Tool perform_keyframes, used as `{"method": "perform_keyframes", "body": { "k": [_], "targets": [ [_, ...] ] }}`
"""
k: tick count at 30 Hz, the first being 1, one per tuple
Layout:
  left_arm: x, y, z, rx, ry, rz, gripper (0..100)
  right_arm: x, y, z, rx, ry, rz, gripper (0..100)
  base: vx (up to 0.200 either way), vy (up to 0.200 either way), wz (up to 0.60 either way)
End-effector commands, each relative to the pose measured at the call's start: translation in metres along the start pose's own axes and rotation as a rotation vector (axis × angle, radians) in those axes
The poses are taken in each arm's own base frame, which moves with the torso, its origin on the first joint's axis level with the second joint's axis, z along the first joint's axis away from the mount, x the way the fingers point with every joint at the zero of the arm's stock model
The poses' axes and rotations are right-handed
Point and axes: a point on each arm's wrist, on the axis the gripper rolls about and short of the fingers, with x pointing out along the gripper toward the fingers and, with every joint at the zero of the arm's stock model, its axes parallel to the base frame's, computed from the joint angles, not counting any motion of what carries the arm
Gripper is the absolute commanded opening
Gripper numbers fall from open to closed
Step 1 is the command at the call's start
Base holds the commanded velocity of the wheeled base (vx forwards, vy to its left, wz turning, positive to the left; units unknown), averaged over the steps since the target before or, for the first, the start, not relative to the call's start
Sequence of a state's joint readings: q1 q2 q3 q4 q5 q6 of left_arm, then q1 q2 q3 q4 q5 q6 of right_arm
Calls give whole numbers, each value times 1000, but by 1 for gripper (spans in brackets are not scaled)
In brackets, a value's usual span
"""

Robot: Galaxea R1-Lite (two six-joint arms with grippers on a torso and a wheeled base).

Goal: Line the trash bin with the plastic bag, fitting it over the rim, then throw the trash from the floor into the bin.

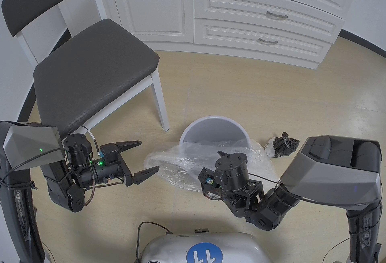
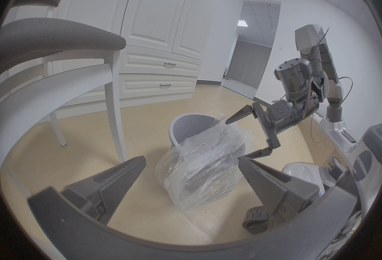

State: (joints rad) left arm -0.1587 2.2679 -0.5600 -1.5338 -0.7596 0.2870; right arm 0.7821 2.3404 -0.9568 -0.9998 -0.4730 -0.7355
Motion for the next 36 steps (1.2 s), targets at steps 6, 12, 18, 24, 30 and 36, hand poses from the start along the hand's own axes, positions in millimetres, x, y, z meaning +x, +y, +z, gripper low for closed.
{"method": "perform_keyframes", "body": {
  "k": [6,12,18,24,30,36],
  "targets": [
    [-3,3,1,2,-2,11,100,6,-27,17,48,-48,-76,0,0,0,0],
    [-3,4,2,5,-5,14,100,13,-54,36,90,-97,-159,0,0,0,0],
    [-1,6,2,8,-11,17,100,48,-61,46,145,-106,-262,0,0,0,0],
    [0,7,3,6,-15,18,100,92,-81,36,200,-116,-369,0,0,0,0],
    [1,6,3,7,-16,14,100,127,-99,29,253,-151,-474,0,0,0,0],
    [2,6,3,8,-17,12,100,146,-112,23,283,-178,-549,0,0,0,0]
  ]
}}
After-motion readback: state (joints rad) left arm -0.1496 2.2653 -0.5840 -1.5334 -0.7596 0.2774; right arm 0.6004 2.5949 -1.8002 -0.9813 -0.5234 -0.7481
